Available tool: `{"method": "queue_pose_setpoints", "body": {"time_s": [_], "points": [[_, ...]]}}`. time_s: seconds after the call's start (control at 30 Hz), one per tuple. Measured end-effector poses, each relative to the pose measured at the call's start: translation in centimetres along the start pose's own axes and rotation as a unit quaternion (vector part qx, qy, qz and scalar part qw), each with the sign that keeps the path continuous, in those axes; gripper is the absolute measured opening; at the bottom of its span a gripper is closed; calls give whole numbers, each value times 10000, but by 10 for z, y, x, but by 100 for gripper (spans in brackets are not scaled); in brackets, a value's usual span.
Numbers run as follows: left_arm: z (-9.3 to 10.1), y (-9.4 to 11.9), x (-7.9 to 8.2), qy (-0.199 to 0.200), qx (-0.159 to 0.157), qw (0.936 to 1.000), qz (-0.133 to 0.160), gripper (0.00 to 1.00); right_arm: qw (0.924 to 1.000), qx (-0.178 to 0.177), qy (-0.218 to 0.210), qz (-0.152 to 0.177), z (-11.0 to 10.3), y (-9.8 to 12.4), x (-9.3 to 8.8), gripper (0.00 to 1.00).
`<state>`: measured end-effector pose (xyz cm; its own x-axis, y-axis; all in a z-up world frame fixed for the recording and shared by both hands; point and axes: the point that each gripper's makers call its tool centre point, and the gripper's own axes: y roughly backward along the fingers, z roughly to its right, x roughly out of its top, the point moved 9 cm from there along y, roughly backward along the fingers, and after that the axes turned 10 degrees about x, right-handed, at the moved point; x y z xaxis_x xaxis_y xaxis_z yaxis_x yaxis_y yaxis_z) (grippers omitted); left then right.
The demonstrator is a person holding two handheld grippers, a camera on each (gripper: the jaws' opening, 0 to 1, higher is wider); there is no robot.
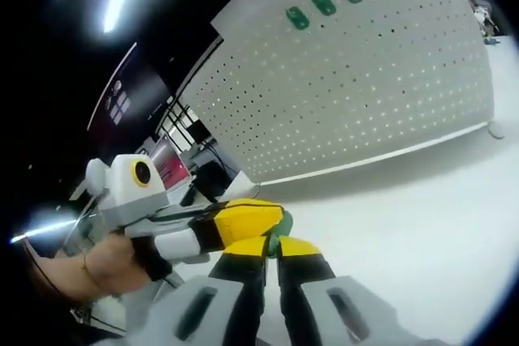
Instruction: Insert the hook assembly into the mounting plate slot until the hook locks in place.
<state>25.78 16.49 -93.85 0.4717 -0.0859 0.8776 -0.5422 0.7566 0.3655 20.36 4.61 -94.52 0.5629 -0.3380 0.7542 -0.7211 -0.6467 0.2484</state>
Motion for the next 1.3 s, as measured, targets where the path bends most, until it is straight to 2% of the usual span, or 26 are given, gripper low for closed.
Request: {"method": "queue_pose_setpoints", "body": {"time_s": [0.3, 0.77, 1.0, 1.2, 1.3], "points": [[2, 2, 6, 36, 130, 9997, 201, 1, 9999, -4, 106, 57, -4, 1, 8, 1], [-5, 4, 6, -64, 279, 9994, 179, 1, 10000, 66, 35, 63, -4, -2, 11, 2], [-5, 5, 7, -24, 287, 9994, 197, 1, 9999, 83, -97, 72, -3, -4, 11, 1], [-2, 4, 5, -11, 242, 9995, 186, 1, 9989, 100, -436, 152, 0, -2, 8, 1], [-1, 4, 5, -15, 237, 9995, 183, 1, 9987, 107, -470, 170, 0, -2, 7, 1]]}}
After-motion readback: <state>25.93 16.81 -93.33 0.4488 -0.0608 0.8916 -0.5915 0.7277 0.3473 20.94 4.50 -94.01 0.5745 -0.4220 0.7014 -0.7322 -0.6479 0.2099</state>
